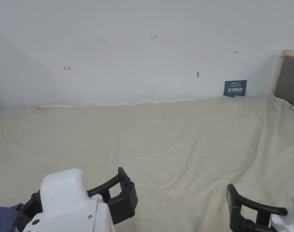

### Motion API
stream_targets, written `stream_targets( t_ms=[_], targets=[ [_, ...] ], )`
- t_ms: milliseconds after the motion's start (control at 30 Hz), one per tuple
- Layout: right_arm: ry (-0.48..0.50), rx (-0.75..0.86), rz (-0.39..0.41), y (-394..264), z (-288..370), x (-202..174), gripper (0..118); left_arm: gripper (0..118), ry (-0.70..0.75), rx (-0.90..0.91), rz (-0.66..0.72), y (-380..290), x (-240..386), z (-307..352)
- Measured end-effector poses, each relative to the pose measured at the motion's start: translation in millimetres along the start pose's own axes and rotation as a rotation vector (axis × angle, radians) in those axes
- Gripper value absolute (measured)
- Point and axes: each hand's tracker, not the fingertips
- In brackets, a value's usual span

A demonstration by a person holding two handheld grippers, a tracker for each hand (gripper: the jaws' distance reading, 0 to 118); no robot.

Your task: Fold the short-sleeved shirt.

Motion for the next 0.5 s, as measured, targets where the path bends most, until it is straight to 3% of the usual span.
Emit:
stream_targets(
  t_ms=[167,500],
  targets=[
    [0.003,-0.003,-0.001,-0.6,0.6,-0.9,118,118,0.074,0.024,-0.033,-1.2,2.5,0.9],
    [0.004,0.002,-0.005,1.2,1.5,-2.4,118,118,0.015,-0.001,-0.012,-2.0,0.2,1.7]
  ],
)
